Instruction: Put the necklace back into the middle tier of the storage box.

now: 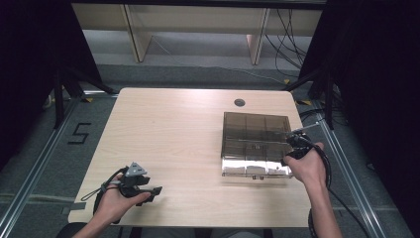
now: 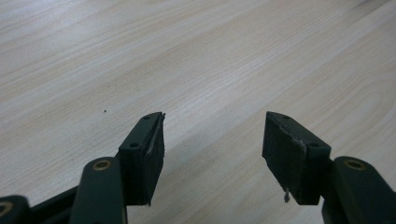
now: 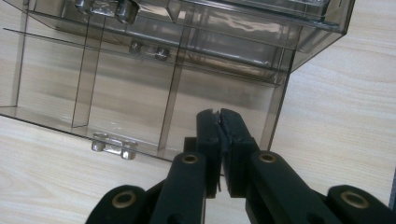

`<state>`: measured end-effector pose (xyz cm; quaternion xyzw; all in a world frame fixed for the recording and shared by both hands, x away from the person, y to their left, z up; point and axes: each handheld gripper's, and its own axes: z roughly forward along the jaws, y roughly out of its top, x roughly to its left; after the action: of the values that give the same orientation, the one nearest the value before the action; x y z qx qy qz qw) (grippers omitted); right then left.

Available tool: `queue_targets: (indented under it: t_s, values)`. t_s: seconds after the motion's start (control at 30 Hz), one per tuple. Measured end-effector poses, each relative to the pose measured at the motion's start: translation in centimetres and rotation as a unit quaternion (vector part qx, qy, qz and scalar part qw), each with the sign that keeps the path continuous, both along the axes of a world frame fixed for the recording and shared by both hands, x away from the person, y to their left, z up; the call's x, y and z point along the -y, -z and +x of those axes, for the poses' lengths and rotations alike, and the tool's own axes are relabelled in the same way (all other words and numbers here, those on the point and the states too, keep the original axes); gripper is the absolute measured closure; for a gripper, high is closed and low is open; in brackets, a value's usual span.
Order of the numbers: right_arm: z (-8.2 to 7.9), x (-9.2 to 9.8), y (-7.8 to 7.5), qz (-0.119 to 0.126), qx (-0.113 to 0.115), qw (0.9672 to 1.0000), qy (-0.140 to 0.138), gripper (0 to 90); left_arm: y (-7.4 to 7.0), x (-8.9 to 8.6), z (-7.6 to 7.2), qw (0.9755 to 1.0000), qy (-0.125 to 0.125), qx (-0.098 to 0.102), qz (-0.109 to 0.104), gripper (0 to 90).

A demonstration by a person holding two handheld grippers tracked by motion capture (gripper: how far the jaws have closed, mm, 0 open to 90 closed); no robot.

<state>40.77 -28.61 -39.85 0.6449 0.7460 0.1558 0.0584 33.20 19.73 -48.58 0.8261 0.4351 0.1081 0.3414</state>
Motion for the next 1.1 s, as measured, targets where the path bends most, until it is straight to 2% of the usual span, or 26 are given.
queue_targets:
  t_s: [0.03, 0.07, 0.1, 0.13, 0.17, 0.27, 0.3, 0.33, 0.4, 0.5, 0.53, 0.57, 0.63, 0.7, 0.73, 0.77, 0.83, 0.87, 0.93, 0.97, 1.1]
  values:
    - [0.0, 0.0, 0.1, -0.003, -0.001, 1.0, -0.003, 87.2, 0.0, 0.0, 0.0, 1.0, 0.0, 0.0, 0.0, 38.4]
    - [0.1, -0.2, 0.1, 0.007, -0.009, 0.9998, 0.016, 87.2, 0.0, 0.0, 0.0, 1.0, -0.001, 0.001, 0.003, 38.4]
    - [0.1, -0.2, 0.1, 0.007, -0.009, 0.9998, 0.016, 87.2, 0.0, 0.0, 0.0, 1.0, -0.001, 0.001, 0.003, 38.4]
    - [0.0, -0.4, 0.3, 0.017, -0.002, 0.9994, 0.032, 87.2, 0.0, 0.0, 0.0, 1.0, -0.003, 0.001, 0.001, 38.4]
    - [0.0, -0.4, 0.3, 0.017, -0.002, 0.9994, 0.032, 87.2, 0.0, 0.0, 0.0, 1.0, 0.001, 0.0, 0.001, 38.4]
    - [0.2, 0.4, 0.4, -0.012, -0.001, 0.9999, -0.006, 87.2, 0.0, 0.0, 0.0, 1.0, -0.003, 0.001, 0.0, 38.4]
    - [0.2, 0.4, 0.4, -0.012, -0.001, 0.9999, -0.006, 87.2, 0.0, 0.0, 0.0, 1.0, 0.001, 0.0, 0.0, 38.4]
    - [0.3, 0.1, 0.5, 0.003, -0.005, 0.9999, 0.009, 87.2, 0.0, 0.0, 0.0, 1.0, -0.001, 0.0, 0.0, 38.4]
    - [0.3, 0.1, 0.5, 0.004, -0.004, 0.9999, 0.012, 87.2, 0.0, 0.0, 0.0, 1.0, 0.0, 0.0, 0.0, 38.4]
    - [0.3, 0.2, 0.9, 0.002, 0.0, 1.0, 0.007, 87.2, 0.0, 0.1, 0.0, 1.0, -0.001, 0.0, -0.001, 38.4]
    - [0.4, 0.3, 0.9, -0.009, -0.005, 0.9999, 0.002, 87.1, 0.0, 0.1, 0.0, 1.0, 0.0, 0.0, 0.0, 38.4]
    - [0.3, -0.3, 1.0, 0.013, -0.005, 0.9994, 0.032, 87.1, 0.0, 0.1, 0.0, 1.0, -0.001, 0.0, -0.001, 38.4]
    - [0.4, 0.0, 1.1, 0.001, -0.007, 0.9999, 0.011, 87.1, 0.1, 0.1, 0.0, 1.0, -0.003, 0.0, 0.001, 38.4]
    - [0.5, 0.0, 1.2, 0.001, -0.008, 0.9999, 0.012, 87.1, 0.1, 0.1, 0.0, 1.0, -0.003, 0.0, 0.001, 38.4]
    - [0.5, 0.2, 1.3, -0.009, -0.009, 0.9999, 0.002, 87.1, 0.1, 0.1, 0.0, 1.0, -0.002, -0.002, 0.003, 38.4]
    - [0.6, -0.1, 1.3, 0.0, -0.01, 0.9999, 0.013, 87.1, 0.1, 0.1, 0.0, 1.0, -0.004, -0.001, 0.002, 38.4]
    - [0.6, 0.0, 1.4, -0.002, -0.01, 0.9999, 0.007, 87.1, 0.1, 0.1, 0.0, 1.0, -0.004, -0.002, 0.002, 38.4]
    - [0.6, 0.2, 1.5, -0.012, -0.007, 0.9999, 0.001, 87.1, 0.1, 0.1, 0.0, 1.0, -0.005, -0.002, 0.002, 38.4]
    - [0.7, 0.1, 1.7, -0.013, -0.01, 0.9998, 0.008, 87.0, 0.1, 0.1, 0.0, 1.0, -0.004, -0.004, 0.001, 38.4]
    - [0.7, -0.1, 1.6, -0.004, -0.014, 0.9998, 0.014, 87.0, 0.1, 0.1, 0.0, 1.0, -0.003, -0.003, 0.001, 38.4]
    - [0.7, -0.1, 2.0, -0.007, -0.011, 0.9999, 0.004, 86.9, 0.1, 0.1, 0.1, 1.0, -0.003, -0.002, 0.003, 38.4]
